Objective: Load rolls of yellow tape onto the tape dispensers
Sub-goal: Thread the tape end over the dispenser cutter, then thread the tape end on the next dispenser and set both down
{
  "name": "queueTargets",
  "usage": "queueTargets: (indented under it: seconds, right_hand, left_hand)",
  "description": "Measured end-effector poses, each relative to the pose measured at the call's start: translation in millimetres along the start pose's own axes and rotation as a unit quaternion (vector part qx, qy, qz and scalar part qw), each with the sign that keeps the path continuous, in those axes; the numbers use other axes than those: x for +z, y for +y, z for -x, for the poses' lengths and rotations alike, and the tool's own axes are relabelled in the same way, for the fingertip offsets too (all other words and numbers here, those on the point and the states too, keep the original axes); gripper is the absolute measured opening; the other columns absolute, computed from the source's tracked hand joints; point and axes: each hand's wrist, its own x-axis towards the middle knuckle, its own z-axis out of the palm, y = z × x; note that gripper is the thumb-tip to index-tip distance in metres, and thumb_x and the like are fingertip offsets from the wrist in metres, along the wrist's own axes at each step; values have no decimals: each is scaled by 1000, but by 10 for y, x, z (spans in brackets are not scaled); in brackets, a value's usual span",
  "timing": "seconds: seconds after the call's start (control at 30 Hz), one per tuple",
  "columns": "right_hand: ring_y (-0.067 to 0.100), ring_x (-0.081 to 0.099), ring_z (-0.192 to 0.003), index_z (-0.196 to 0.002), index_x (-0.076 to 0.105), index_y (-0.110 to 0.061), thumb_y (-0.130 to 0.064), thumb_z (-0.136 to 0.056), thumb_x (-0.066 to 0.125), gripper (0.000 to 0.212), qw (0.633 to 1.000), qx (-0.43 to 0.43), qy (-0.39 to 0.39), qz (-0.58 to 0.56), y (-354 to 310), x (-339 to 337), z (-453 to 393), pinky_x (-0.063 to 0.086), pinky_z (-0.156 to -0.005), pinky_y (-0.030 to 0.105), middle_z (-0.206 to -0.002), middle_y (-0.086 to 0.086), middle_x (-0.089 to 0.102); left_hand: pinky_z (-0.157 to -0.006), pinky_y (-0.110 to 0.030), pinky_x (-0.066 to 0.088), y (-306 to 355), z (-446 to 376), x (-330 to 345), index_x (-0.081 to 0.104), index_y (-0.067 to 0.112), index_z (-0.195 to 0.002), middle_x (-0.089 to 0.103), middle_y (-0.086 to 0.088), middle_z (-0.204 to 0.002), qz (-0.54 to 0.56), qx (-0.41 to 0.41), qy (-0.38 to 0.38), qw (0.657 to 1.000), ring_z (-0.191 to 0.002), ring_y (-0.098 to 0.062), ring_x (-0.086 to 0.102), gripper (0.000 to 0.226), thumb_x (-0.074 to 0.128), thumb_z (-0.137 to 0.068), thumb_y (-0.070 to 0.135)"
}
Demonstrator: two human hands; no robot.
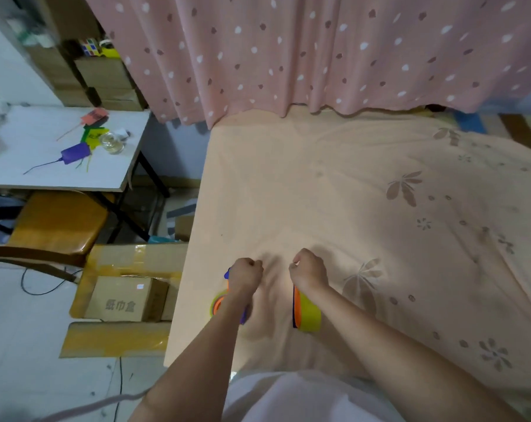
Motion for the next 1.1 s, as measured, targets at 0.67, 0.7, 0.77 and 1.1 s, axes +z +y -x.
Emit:
queueTargets:
  seconds: [0.67,0.7,0.77,1.1]
  right_hand:
    - [36,60,-123,-123,62,1,-24,-88,66,43,970,25,-206,126,-383,1335,204,52,-101,46,-129,20,63]
    - [36,60,-124,-121,63,0,-22,-87,66,40,970,21,-201,137,-403,1325,214,52,-101,45,-130,20,63]
    - [35,65,-115,-121,61,-1,-18,-88,65,37,972,15,-195,134,-452,1259,239,55,-95,39,-124,22,66]
    - [22,69,-78,-103,66,-13,-7,-87,60,18,971,-48,-205,-116,-773,337,91,59,-54,26,-99,9,69]
  left_hand:
    - [-93,-50,54,-1204,27,-752,51,-15,-130,58,-24,-110,157,-225,-78,958,-93,-37,61,38,46,-100,10]
    - [-92,-50,54,-1203,14,-762,51,-14,-130,58,-23,-110,151,-229,-86,958,-93,-38,61,38,46,-100,11]
    - [-89,-48,54,-1204,-29,-806,53,-10,-127,60,-21,-109,136,-234,-104,957,-90,-37,62,37,47,-99,15]
    - [-103,-52,53,-596,-122,-1153,59,35,-135,68,-8,-132,253,-65,-270,927,-121,-32,65,66,71,-77,63]
